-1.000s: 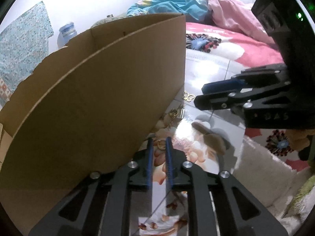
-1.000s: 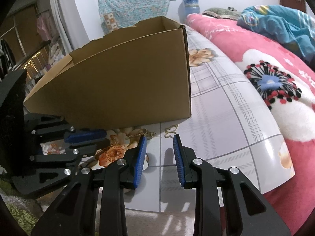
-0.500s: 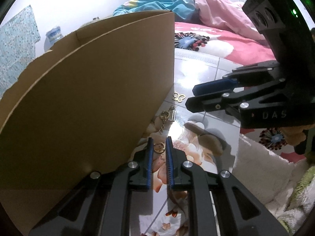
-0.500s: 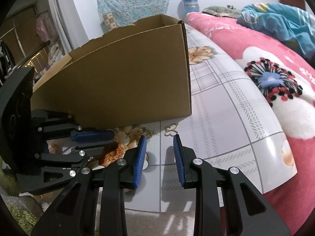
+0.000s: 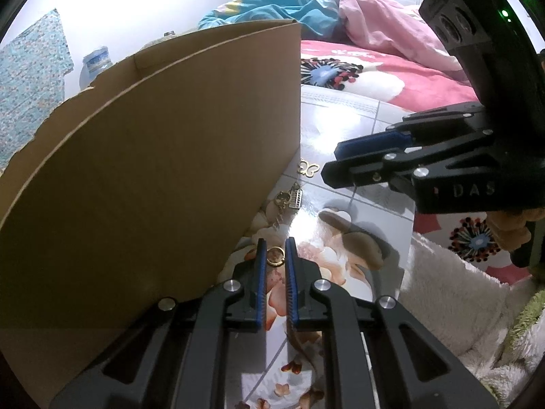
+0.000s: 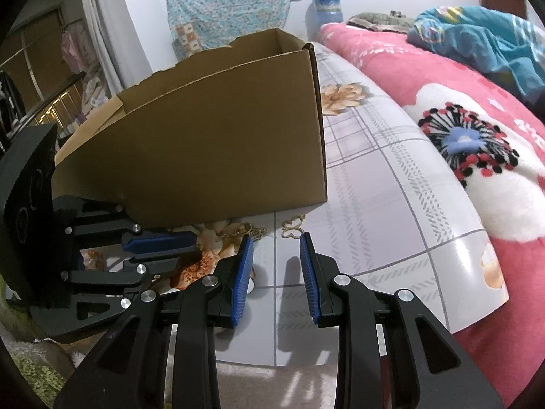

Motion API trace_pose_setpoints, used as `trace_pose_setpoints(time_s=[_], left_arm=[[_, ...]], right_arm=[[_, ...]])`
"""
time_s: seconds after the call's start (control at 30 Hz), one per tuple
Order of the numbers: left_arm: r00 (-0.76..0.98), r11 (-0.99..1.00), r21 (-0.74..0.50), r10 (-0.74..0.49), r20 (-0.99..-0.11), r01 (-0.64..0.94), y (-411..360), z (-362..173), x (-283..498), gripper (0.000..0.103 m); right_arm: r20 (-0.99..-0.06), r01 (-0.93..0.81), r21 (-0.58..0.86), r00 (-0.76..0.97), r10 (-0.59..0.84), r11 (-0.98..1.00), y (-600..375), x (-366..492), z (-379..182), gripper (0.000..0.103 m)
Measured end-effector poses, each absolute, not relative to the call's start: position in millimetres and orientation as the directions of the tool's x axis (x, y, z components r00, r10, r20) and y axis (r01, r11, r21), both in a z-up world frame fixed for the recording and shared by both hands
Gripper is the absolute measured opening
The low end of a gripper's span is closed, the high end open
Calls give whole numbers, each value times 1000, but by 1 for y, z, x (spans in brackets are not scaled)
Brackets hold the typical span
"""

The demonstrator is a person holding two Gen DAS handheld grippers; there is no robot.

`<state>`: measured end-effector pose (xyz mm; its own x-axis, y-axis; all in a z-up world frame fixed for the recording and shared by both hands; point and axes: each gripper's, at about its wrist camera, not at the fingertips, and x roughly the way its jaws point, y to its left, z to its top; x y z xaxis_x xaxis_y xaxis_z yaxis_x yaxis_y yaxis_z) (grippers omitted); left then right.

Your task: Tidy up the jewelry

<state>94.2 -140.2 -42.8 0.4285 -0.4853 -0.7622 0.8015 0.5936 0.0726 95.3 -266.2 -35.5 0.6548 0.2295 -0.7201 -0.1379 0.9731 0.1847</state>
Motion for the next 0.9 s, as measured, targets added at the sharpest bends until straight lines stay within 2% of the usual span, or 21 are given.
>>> trace_pose_setpoints(time_s=[0.4,0.63,0.9], left_arm=[[462,633,63,-488,-740,771,-129,-30,91,10],[466,644,58,-486,-739,763,-126,-28,92,10],[464,648,51,-485,-741,760,-124,-29,93,10]], right_arm=[[-724,-146,98,669,171,984,-267,106,-35,26],[-744,-216,-12,654,136,976,-256,114,-45,21],[-758,-253,-32,637,142,967,-252,119,-43,11]])
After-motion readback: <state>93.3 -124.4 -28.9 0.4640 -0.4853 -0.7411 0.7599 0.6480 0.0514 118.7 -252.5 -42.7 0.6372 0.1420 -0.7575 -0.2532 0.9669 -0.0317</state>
